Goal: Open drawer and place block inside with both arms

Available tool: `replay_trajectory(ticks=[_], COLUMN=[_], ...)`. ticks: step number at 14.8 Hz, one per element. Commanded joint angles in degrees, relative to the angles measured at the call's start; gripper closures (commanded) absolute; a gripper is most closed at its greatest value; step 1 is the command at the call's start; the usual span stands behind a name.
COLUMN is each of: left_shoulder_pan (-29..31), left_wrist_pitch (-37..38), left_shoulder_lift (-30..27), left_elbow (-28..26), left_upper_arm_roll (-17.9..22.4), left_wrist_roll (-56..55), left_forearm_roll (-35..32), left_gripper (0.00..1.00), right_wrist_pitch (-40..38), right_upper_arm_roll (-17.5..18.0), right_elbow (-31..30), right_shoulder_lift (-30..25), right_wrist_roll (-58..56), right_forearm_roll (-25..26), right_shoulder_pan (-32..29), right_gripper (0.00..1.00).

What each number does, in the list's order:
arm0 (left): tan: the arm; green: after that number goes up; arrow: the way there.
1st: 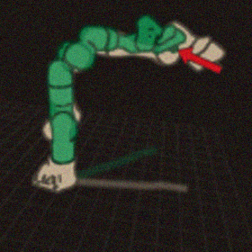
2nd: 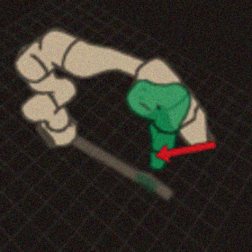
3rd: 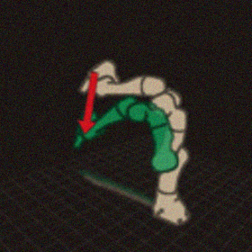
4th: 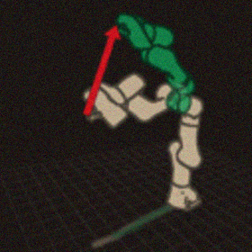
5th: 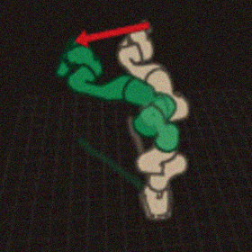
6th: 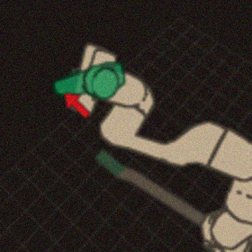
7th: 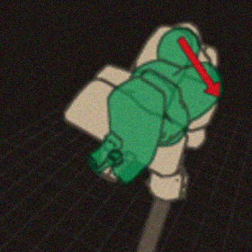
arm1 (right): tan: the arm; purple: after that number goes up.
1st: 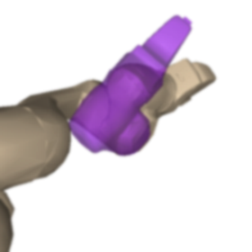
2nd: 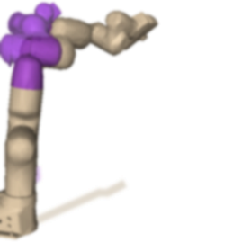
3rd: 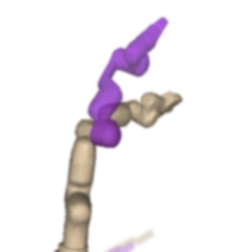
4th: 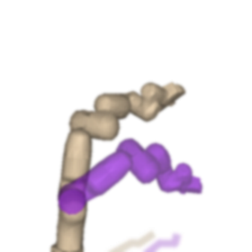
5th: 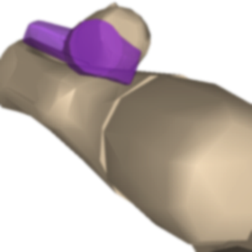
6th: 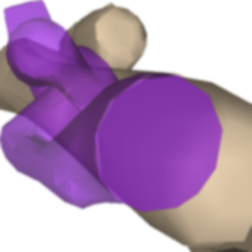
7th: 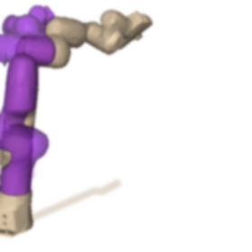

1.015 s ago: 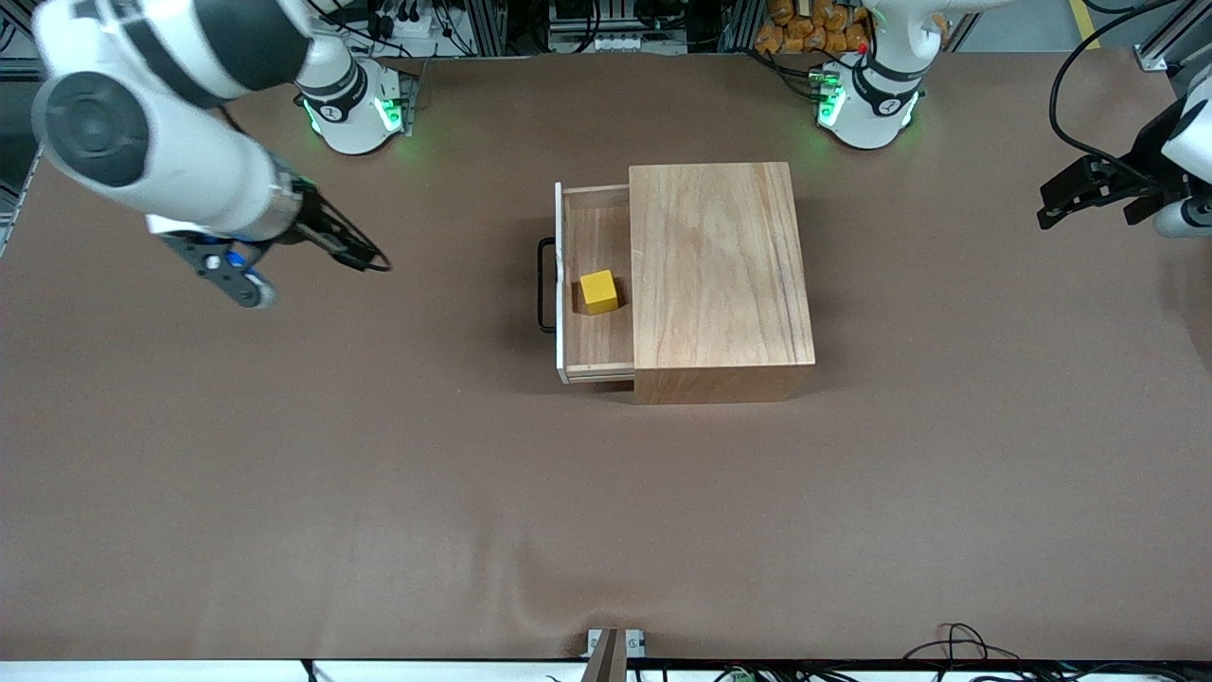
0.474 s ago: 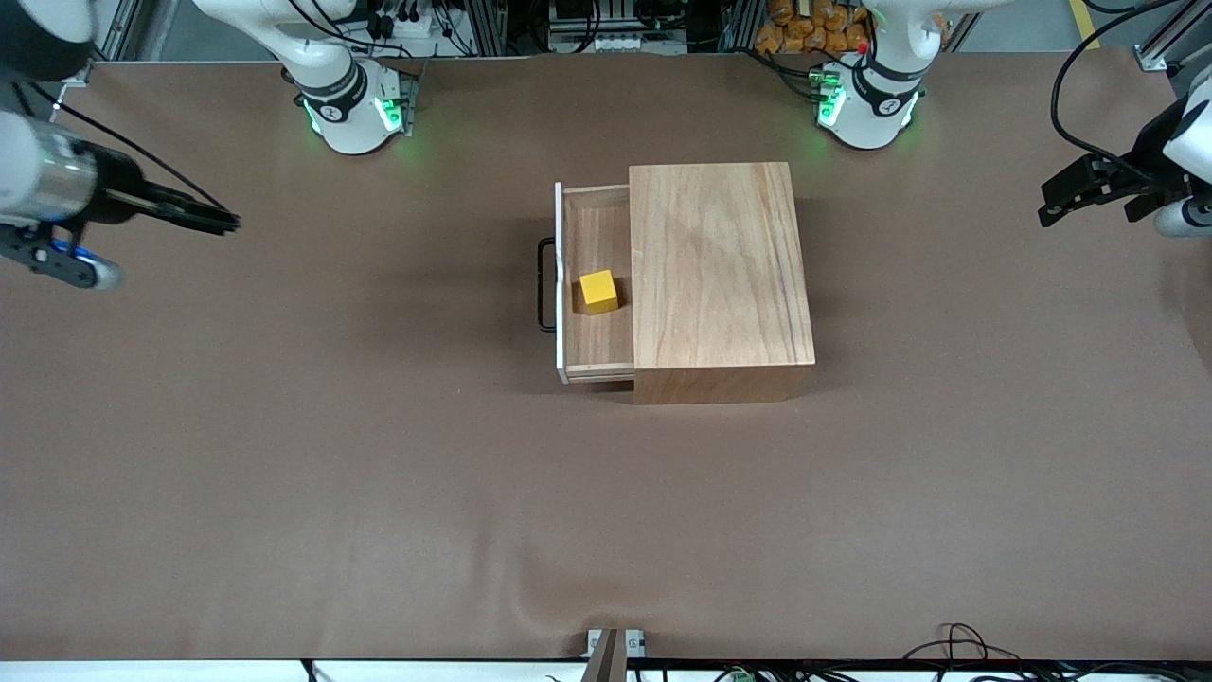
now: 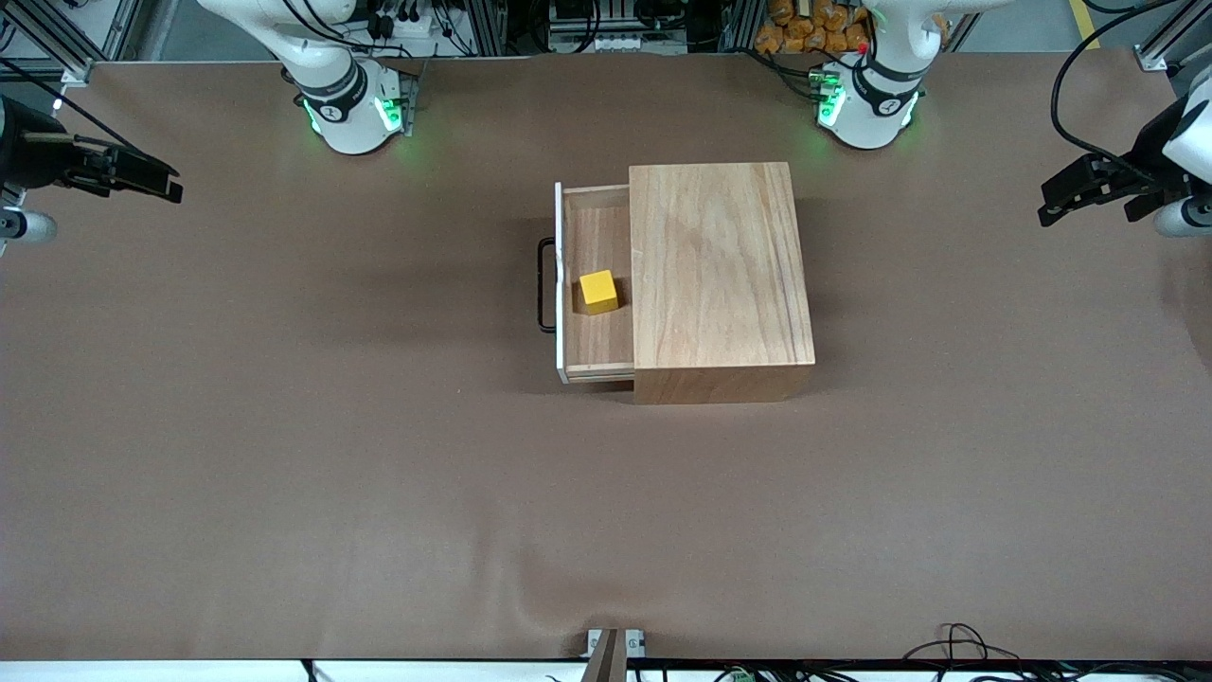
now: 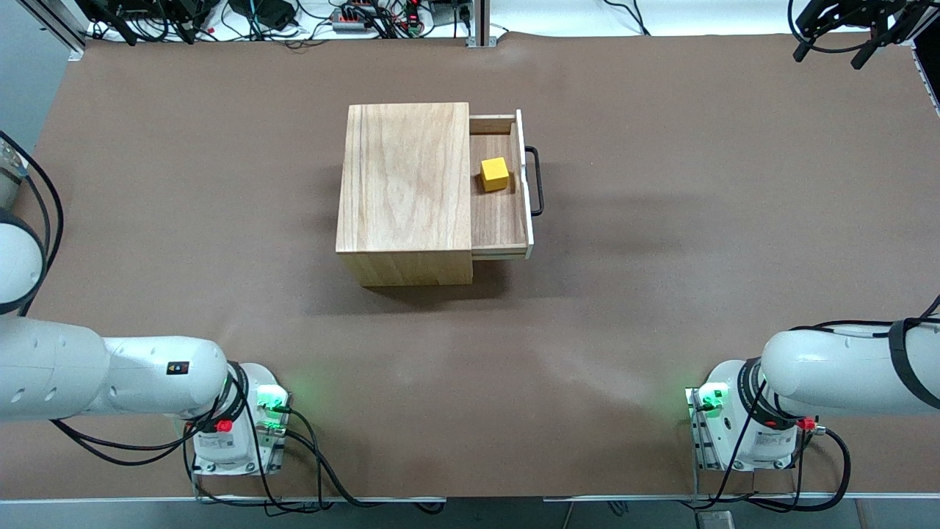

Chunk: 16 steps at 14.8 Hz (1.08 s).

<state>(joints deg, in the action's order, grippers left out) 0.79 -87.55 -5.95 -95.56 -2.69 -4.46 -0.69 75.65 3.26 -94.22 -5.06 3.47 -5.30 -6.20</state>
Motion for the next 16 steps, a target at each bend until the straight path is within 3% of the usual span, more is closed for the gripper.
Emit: replay_trajectory(ticks=[1,5,8,16], left_shoulder_pan=[0.62,0.53,0.62,0.45], left_wrist_pitch=[0.71,0.71,0.71,0.45], left_shoulder_lift=[0.06,0.06,-0.11,0.06], left_elbow=[0.55,0.55,0.55,2.04], left_upper_arm_roll=[-0.39,-0.39,-0.39,-0.47], left_wrist_roll=[1.3,1.3,1.3,1.3], left_forearm_roll=[0.25,0.25,0.25,0.25], left_gripper=[0.0,0.0,0.0,0.0], right_wrist_pitch=[0.55,0.9,1.08,3.45], right_upper_arm_roll=[1.14,1.05,1.05,-0.71], right_elbow=[0.52,2.81,3.6,3.69], right_shoulder_lift=[-1.97,-1.71,-1.71,-1.88], right_wrist_roll=[-1.36,-4.77,-4.97,-4.53], right_forearm_roll=[1.08,3.7,6.08,5.03], right_shoulder_pan=[1.01,1.71,5.75,5.76], right_gripper=[0.0,0.0,0.0,0.0])
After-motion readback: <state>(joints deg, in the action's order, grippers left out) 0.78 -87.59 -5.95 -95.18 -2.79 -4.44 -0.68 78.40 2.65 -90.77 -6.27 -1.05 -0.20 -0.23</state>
